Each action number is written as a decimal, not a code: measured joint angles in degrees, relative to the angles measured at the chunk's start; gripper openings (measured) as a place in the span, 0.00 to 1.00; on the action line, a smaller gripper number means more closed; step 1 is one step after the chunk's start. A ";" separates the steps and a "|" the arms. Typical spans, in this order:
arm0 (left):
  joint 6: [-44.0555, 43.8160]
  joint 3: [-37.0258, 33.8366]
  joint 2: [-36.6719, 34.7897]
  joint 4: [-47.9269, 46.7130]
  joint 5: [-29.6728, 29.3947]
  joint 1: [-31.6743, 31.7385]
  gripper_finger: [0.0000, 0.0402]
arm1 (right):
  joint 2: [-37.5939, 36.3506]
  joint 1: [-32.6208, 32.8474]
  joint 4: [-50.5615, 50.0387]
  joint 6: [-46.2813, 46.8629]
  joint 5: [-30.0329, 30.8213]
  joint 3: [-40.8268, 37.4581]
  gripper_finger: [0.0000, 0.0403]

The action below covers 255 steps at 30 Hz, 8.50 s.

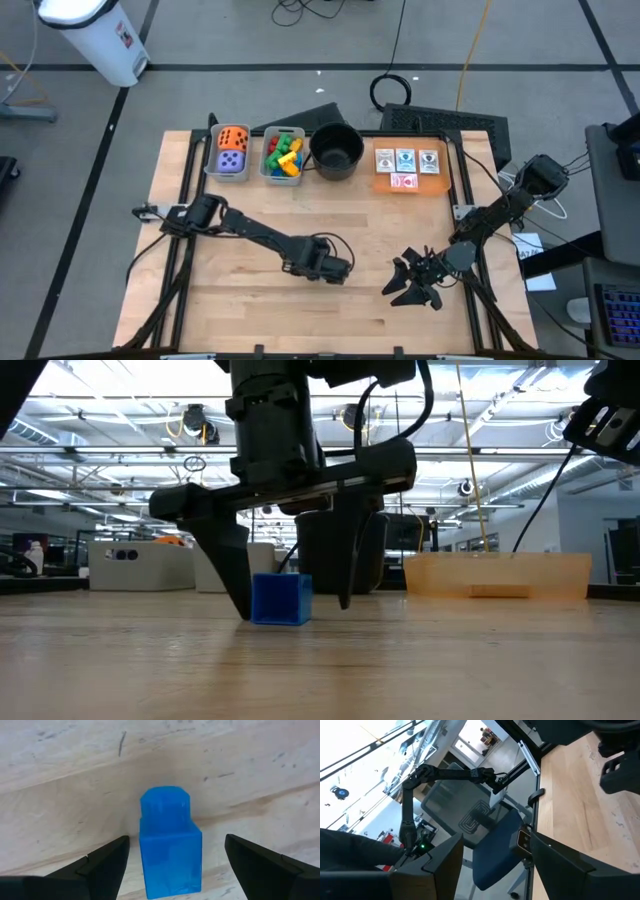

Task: Pick & Place Toys
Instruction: Put the blue game piece into the right gray bin, then return to Home Position

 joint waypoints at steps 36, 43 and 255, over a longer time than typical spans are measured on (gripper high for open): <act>4.21 0.00 0.02 0.02 -0.50 1.11 0.37 | 0.00 0.00 0.11 0.04 -0.09 0.00 0.56; 7.78 -0.04 -2.67 -0.32 -1.71 2.07 0.36 | 0.00 0.00 0.13 -0.06 -0.18 0.00 0.56; 63.24 -86.99 -102.15 77.07 16.17 46.70 0.33 | -74.60 -63.63 -49.59 -28.81 -2.01 -18.27 0.01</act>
